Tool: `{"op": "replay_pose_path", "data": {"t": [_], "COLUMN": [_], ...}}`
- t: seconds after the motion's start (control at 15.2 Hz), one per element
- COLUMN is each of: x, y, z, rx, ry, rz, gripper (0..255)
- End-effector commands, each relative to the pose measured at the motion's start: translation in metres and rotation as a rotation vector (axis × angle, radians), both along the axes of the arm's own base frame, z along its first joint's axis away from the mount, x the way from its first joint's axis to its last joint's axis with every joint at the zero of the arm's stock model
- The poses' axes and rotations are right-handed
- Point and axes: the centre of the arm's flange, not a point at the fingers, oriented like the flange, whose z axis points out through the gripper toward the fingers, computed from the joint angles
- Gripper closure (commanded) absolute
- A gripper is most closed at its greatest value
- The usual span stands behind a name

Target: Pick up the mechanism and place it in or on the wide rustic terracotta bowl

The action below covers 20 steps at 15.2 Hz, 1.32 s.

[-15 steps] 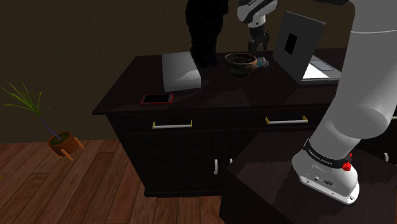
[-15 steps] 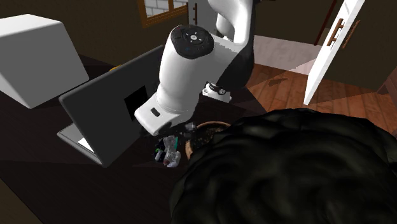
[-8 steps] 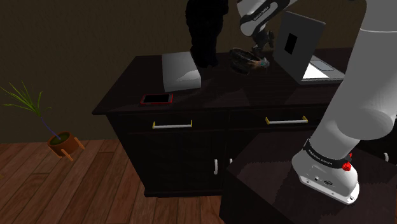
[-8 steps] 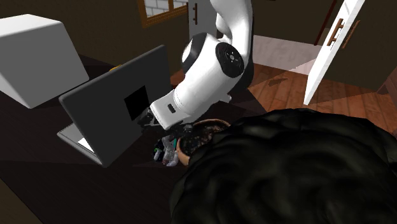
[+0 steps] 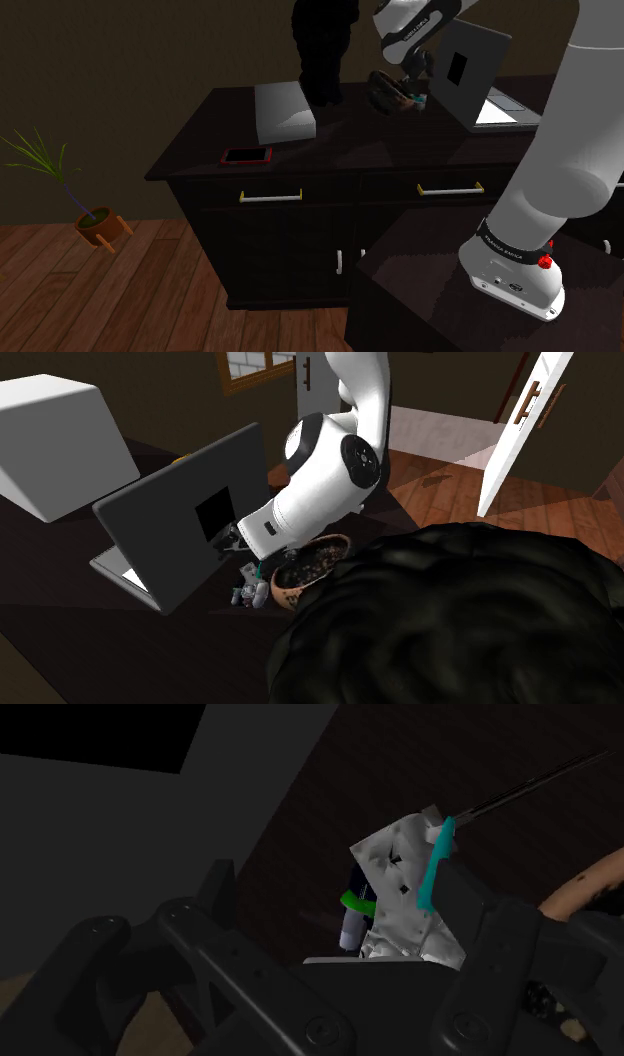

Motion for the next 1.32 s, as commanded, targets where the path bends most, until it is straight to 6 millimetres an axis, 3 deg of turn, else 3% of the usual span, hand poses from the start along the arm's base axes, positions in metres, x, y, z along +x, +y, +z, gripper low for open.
{"op": "replay_pose_path", "data": {"t": [0.0, 0.07, 0.13, 0.26, 0.4, 0.73, 0.79, 0.92, 1.25], "x": [0.004, 0.004, 0.003, -0.011, -0.011, -0.009, -0.009, -0.063, -0.068], "y": [0.013, 0.013, 0.007, 0.005, -0.002, 0.003, 0.003, -0.056, -0.061], "z": [-0.019, -0.019, -0.015, -0.01, -0.011, -0.002, -0.002, 0.016, -0.005], "rx": [0.178, 0.178, 0.177, 0.176, 0.176, 0.17, 0.17, 0.501, 0.522], "ry": [-0.099, -0.099, -0.101, -0.101, -0.102, -0.118, -0.118, -0.3, -0.312], "rz": [-0.127, -0.127, -0.124, -0.125, -0.125, -0.118, -0.118, -0.098, -0.096], "gripper": [0, 0, 255, 255, 255, 255, 0, 0, 0]}}
